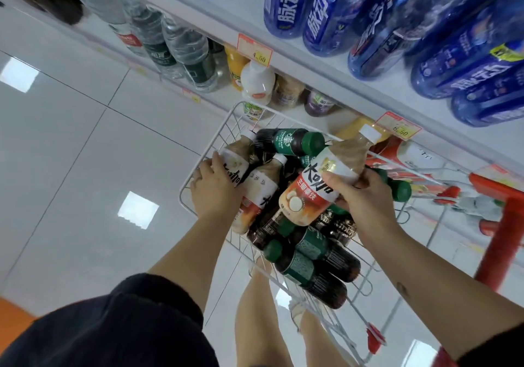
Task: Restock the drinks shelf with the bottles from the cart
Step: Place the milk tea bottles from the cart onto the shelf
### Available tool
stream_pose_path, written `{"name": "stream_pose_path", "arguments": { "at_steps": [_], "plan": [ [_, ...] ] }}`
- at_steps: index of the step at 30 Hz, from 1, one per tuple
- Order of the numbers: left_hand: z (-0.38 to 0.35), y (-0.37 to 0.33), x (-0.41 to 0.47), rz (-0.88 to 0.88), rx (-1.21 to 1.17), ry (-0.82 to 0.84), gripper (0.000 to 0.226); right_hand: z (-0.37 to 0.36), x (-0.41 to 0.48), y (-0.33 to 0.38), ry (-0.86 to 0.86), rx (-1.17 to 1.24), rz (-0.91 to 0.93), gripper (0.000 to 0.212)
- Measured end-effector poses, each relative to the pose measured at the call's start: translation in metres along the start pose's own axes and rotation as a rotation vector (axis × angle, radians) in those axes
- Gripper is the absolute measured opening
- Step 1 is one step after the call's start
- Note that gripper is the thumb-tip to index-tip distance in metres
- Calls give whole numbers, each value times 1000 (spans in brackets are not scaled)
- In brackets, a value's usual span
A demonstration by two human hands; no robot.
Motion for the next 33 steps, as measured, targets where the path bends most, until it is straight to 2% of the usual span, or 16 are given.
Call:
{"name": "stream_pose_path", "arguments": {
  "at_steps": [4,10,13,19,23,29,31,33],
  "plan": [
    [-6,-1,0,-24,-83,-5,71,3,1,-7,-15,-43,6,46],
    [-10,9,4,-111,44,19,71,3,-2,-16,-43,-102,22,60],
    [-12,10,7,-72,45,47,75,3,-4,-18,-47,-61,32,58],
    [-10,2,4,-62,-15,-5,64,9,-6,-20,-67,-32,40,56],
    [-7,2,2,-47,17,44,68,15,-11,-22,-50,17,31,55],
    [12,-20,-31,-73,28,67,77,23,-29,0,-6,82,75,39],
    [16,-35,-49,-61,-80,151,80,29,-41,14,-3,98,99,34],
    [25,-54,-72,-55,-292,230,80,36,-56,32,6,118,140,30]
  ]
}}
Point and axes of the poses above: each hand's wrist, its own x-axis towards the middle knuckle, its own z-axis out of the back of the hand, y = z × x, the point moved 9 cm from there along x, towards the middle knuckle, and after that the axes turned 12 degrees about y, right-handed, at the moved point
